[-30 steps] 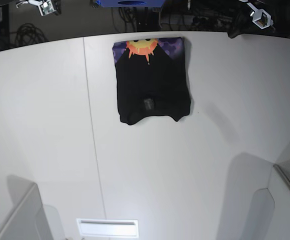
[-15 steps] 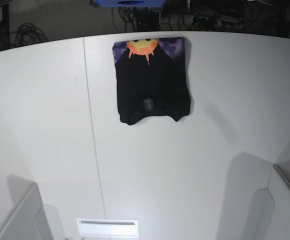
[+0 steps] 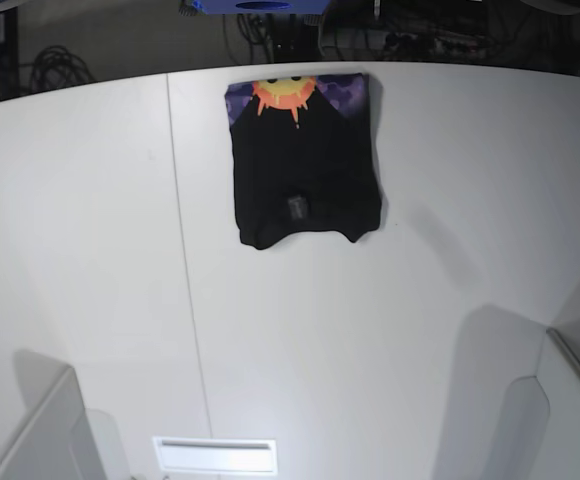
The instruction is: Fold the T-shirt properly
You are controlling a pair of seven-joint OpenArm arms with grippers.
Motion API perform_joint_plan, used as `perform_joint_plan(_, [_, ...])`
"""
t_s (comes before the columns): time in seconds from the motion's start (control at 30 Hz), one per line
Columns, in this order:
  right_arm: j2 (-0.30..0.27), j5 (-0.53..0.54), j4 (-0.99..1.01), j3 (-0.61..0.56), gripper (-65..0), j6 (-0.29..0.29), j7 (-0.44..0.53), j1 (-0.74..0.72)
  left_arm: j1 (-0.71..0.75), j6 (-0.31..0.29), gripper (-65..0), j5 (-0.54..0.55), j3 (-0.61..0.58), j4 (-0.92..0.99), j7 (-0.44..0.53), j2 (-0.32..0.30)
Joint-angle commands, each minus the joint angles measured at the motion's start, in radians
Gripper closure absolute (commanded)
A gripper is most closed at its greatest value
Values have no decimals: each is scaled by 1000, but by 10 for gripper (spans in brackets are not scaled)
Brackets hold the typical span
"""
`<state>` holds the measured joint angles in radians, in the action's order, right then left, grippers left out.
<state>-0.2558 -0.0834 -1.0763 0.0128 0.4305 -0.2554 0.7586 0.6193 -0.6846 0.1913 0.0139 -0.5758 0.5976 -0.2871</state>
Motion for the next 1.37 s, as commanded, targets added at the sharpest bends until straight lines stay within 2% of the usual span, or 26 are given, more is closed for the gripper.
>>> perform_joint_plan(0.0, [-15,3,21,-12,0,8,3,8,15,-14,0,4,2,17,17,2])
perform_joint_plan(0.17, [-40,4,172,-87,0,8,90,-75,-22,-14,0,4,2,96,17,48])
perform_joint_plan(0.4, [-26,4,483,-213,0,8,169,-274,-183,-14,0,4,2,336,17,90])
perform_joint_plan(0.53, [28,4,672,-221,0,4,225,-396,-329,-14,0,3,1,495,12,91])
perform_joint_plan(0.6, [60,4,766,-221,0,3,252,-451,-398,-14,0,1,1,543,-40,90])
perform_joint_plan(0.7, [94,4,868,-219,0,1,311,-509,-465,-14,0,-85,1,538,-160,87])
perform_joint_plan(0.8, [126,6,914,-195,0,1,371,-528,-491,-14,0,-269,1,514,-226,87])
perform_joint_plan(0.9, [152,6,916,-121,0,1,417,-520,-490,58,0,-430,4,506,-226,88])
perform_joint_plan(1.0, [163,6,922,-43,0,1,449,-506,-488,153,0,-520,11,506,-226,90])
perform_joint_plan(1.17, [168,6,921,86,0,1,479,-497,-487,254,0,-525,13,492,-224,75])
perform_joint_plan(1.33, [168,6,921,103,0,1,485,-498,-487,260,0,-525,10,474,-224,76])
